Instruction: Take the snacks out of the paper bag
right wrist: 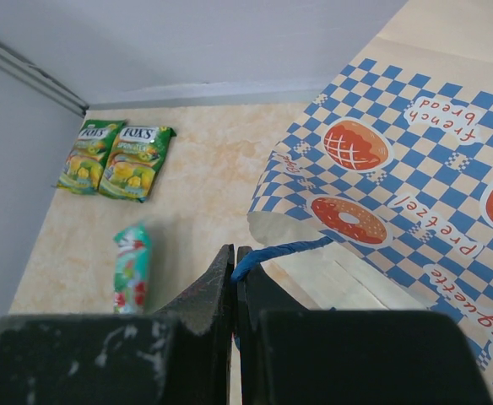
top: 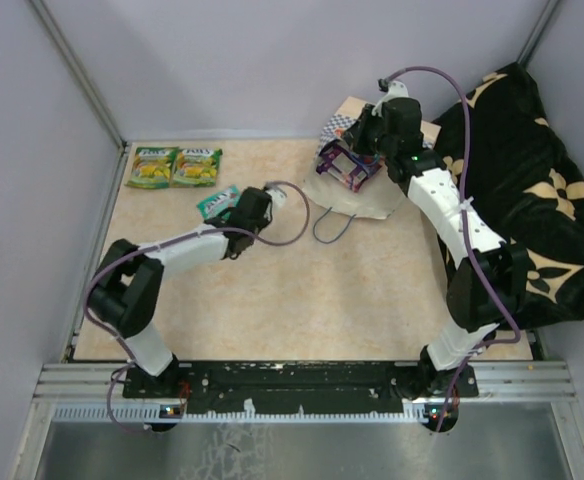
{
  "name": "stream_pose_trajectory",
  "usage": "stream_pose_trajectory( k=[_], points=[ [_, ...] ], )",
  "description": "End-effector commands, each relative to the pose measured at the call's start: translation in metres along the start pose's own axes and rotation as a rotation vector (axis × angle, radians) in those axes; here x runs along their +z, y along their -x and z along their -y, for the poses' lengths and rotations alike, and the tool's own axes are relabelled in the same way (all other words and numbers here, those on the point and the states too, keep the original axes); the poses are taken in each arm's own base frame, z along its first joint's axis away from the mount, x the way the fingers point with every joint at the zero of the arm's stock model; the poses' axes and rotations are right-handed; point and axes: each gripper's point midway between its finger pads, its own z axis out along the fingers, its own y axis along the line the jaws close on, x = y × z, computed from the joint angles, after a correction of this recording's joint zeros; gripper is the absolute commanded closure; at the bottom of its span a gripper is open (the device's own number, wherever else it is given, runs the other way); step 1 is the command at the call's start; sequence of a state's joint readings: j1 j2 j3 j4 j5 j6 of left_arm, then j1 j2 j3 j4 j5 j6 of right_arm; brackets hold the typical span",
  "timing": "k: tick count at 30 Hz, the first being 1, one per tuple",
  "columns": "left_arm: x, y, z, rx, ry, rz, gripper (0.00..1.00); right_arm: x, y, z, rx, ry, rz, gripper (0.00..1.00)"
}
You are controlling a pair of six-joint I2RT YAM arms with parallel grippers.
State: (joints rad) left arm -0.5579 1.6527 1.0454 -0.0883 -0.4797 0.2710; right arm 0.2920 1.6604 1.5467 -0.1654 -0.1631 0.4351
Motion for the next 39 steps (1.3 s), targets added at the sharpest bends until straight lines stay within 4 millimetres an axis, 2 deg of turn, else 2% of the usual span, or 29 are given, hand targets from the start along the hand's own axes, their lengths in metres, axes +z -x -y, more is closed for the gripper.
stream_pose_trajectory(
  k=[1,4,6,7,9,10,11,12,15,17,20,24,27,33,35,39],
  points=[
    [0.001,-0.032,0.030,0.337,-0.083,-0.136,1.00,-0.010,0.047,-0.025,-0.023,0.075,0.123,1.00],
    [-0.001,-0.035,0.049,0.374,-0.155,-0.138,1.00,-0.011,0.048,-0.025,-0.025,0.074,0.126,1.00],
    [-0.005,-0.037,0.057,0.370,-0.203,-0.156,0.90,-0.011,0.049,-0.026,-0.026,0.077,0.127,1.00],
    [-0.007,-0.033,0.059,0.356,-0.225,-0.160,0.82,-0.006,0.044,-0.023,-0.025,0.074,0.116,1.00],
    [-0.010,-0.027,0.061,0.306,-0.236,-0.155,0.34,0.002,0.038,-0.020,-0.021,0.071,0.099,1.00],
    [-0.012,-0.022,0.063,0.281,-0.252,-0.139,0.22,0.002,0.038,-0.020,-0.021,0.072,0.099,1.00],
    [-0.015,-0.016,0.066,0.261,-0.273,-0.122,0.04,0.003,0.037,-0.019,-0.021,0.071,0.095,1.00],
    [-0.016,-0.008,0.068,0.237,-0.280,-0.099,0.00,0.004,0.036,-0.019,-0.021,0.072,0.094,1.00],
    [-0.014,0.017,0.064,0.129,-0.255,-0.043,0.00,0.004,0.037,-0.019,-0.021,0.072,0.094,1.00],
    [-0.004,0.031,0.054,0.015,-0.231,-0.022,0.00,0.004,0.038,-0.020,-0.021,0.075,0.096,1.00],
    [0.022,0.034,0.043,-0.192,-0.277,-0.086,0.00,0.004,0.038,-0.020,-0.023,0.075,0.097,1.00],
    [0.061,0.015,0.032,-0.319,-0.217,-0.201,0.00,0.003,0.039,-0.021,-0.026,0.075,0.098,1.00],
    [0.074,0.000,0.030,-0.353,-0.140,-0.266,0.00,0.003,0.039,-0.020,-0.029,0.069,0.098,1.00],
    [0.077,-0.036,0.045,-0.404,-0.126,-0.351,0.12,0.004,0.040,-0.022,-0.027,0.079,0.100,1.00],
    [0.073,-0.049,0.043,-0.395,-0.099,-0.369,0.13,0.005,0.039,-0.022,-0.026,0.083,0.099,1.00],
    [0.066,-0.079,0.025,-0.367,-0.006,-0.421,0.13,0.006,0.038,-0.021,-0.024,0.084,0.096,1.00]
  ],
)
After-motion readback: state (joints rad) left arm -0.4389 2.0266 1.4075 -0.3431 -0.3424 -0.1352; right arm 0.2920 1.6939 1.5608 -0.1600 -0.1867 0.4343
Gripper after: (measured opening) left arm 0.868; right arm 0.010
